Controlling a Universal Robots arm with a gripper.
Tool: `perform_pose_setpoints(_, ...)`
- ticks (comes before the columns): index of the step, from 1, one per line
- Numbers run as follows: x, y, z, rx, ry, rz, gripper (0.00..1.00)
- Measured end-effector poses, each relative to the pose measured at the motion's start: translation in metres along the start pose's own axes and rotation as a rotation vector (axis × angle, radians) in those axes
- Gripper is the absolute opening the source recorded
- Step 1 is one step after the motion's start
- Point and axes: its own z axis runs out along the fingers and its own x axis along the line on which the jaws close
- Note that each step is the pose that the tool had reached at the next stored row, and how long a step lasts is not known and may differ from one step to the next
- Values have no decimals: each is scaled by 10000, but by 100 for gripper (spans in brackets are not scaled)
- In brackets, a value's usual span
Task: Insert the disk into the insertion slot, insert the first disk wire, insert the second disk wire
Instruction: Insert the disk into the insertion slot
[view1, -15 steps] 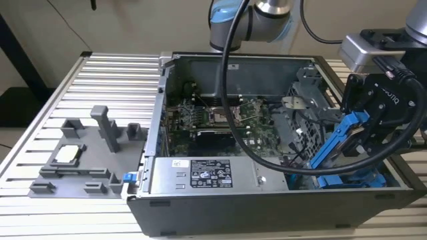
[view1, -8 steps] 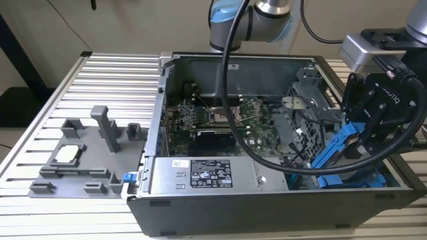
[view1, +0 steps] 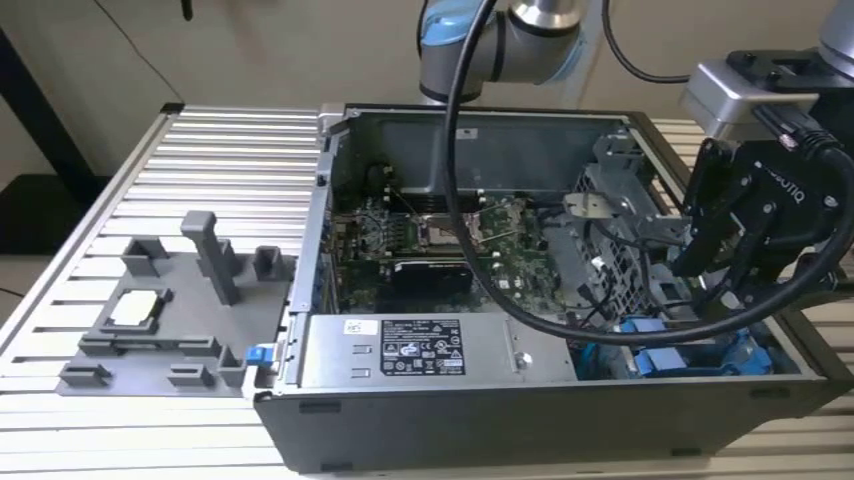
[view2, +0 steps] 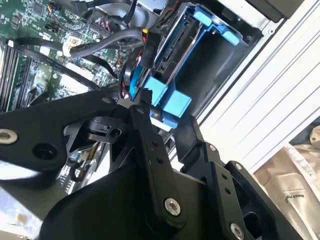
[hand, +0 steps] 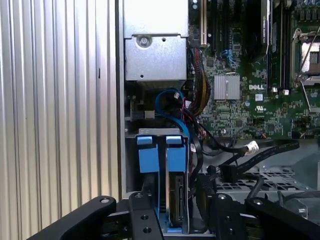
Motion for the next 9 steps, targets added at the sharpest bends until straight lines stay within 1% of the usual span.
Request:
perform_pose_setpoints(3,-2,3,-136,0,-2,0,47)
perform_pose_setpoints(4,-4,4,-171,0,0,-1,47)
perform_pose_setpoints(5,-8,4,-175,0,12,-1,47)
perform_pose_setpoints(6,-12,4,-174,1,43,0,47)
perform_pose_setpoints(7,-17,4,-176,6,47,0,47)
perform_pose_setpoints(8,-19,4,-175,31,47,-1,47)
perform_pose_setpoints(9,-20,5,-172,121,44,-4,47)
